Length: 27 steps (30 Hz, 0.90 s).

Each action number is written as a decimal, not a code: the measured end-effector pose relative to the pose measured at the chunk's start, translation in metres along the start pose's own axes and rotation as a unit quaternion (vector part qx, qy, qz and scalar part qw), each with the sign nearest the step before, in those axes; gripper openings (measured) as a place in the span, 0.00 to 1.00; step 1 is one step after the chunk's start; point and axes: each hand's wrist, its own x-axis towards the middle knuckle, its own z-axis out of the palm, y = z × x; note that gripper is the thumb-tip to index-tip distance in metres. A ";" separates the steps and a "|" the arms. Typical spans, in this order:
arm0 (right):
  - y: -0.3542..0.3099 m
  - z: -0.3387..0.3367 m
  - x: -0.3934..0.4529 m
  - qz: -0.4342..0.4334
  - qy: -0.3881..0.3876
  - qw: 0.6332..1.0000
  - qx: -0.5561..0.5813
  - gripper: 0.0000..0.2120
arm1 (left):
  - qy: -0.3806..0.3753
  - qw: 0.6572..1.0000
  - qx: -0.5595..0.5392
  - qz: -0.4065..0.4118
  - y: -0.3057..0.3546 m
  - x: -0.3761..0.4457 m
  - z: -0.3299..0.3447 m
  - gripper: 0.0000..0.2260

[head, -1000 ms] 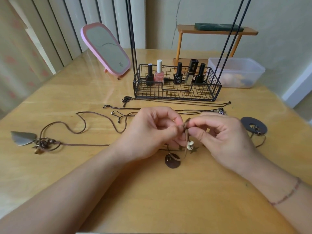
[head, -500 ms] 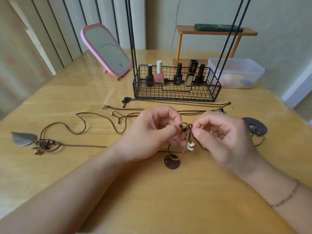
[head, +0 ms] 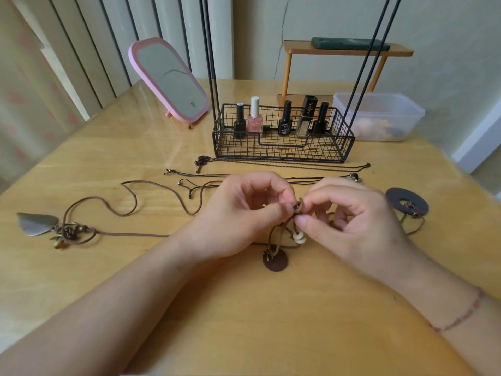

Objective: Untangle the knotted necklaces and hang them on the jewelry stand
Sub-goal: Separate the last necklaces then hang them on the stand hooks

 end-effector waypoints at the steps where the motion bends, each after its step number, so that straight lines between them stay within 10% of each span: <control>1: 0.000 -0.001 0.000 0.008 -0.006 1.000 0.017 0.02 | 0.003 1.000 0.001 -0.001 -0.001 0.000 0.000 0.01; 16: 0.003 -0.002 0.001 0.110 -0.026 0.970 0.214 0.08 | 0.020 0.990 -0.107 -0.085 0.006 0.001 -0.001 0.07; 27: 0.000 0.000 0.001 0.133 0.009 0.979 0.152 0.07 | -0.019 0.977 -0.186 -0.098 0.002 0.001 -0.004 0.09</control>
